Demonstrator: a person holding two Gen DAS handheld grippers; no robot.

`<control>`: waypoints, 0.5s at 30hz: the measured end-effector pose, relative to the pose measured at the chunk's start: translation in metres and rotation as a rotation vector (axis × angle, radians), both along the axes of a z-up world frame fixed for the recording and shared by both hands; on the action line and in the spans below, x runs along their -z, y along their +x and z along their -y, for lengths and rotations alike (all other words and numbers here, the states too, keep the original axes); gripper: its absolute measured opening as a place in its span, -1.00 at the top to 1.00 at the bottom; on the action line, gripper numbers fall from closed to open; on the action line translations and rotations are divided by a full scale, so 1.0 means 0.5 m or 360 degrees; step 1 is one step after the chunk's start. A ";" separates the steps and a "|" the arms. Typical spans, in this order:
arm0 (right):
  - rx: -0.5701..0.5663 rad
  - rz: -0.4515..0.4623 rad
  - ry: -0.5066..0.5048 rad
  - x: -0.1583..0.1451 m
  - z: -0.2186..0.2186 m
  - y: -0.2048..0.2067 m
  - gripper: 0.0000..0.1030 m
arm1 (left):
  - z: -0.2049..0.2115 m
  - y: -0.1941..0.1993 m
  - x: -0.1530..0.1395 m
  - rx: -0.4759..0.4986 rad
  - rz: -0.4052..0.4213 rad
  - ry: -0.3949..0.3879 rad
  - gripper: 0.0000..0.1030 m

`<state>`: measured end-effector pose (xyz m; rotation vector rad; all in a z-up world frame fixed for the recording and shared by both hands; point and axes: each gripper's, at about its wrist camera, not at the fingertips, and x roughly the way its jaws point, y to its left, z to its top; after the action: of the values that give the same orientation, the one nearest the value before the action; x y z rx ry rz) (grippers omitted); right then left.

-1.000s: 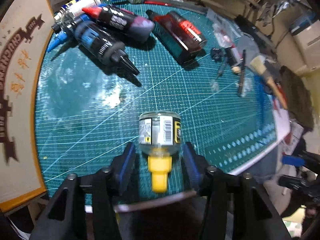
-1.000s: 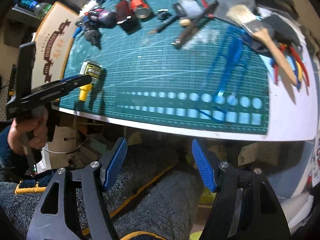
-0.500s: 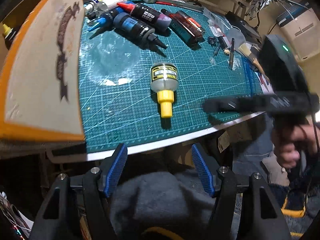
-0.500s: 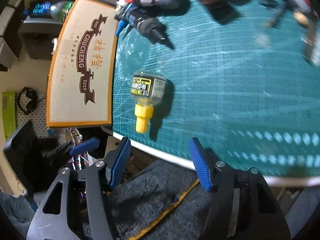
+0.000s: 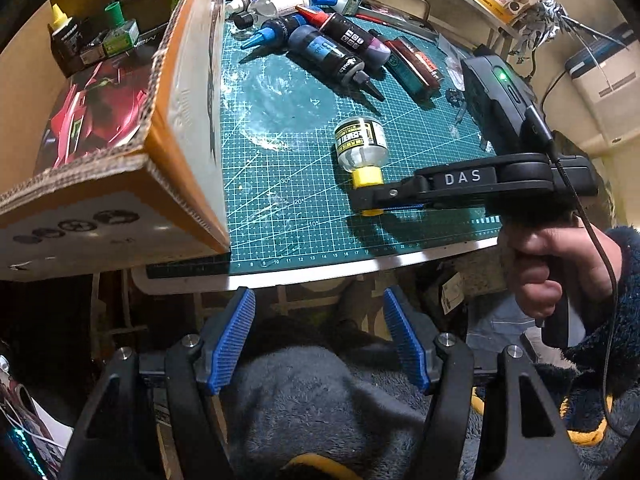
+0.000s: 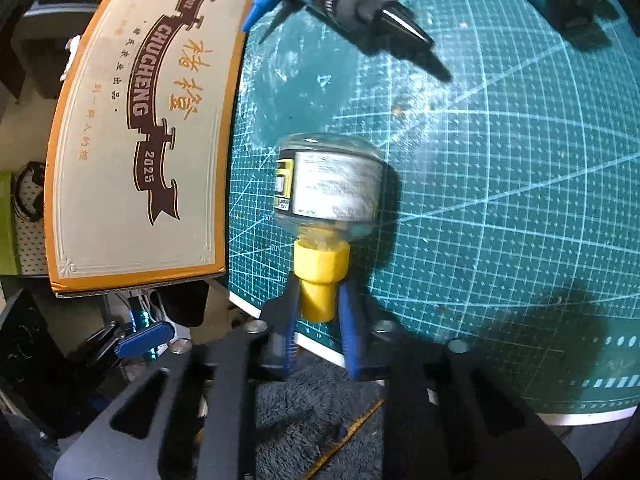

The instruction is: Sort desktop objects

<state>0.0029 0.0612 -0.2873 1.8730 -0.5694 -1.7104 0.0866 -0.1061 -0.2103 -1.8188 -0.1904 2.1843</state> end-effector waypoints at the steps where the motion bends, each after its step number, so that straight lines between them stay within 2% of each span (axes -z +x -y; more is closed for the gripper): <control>1: 0.0006 -0.0006 -0.0008 -0.003 -0.005 0.001 0.69 | 0.002 0.001 0.000 0.0002 0.0004 0.0000 -0.30; 3: -0.0014 -0.0038 -0.0001 -0.015 -0.013 0.005 0.69 | -0.002 -0.002 0.001 0.0013 0.0003 0.0008 -0.30; 15: -0.0300 -0.0317 0.0295 -0.126 -0.055 0.020 0.70 | -0.070 -0.035 -0.018 0.0104 -0.0020 0.0052 -0.30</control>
<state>0.0128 0.0885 -0.2243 1.7867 -0.1552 -1.8453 0.0691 -0.0713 -0.2015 -1.7682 -0.1607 2.1350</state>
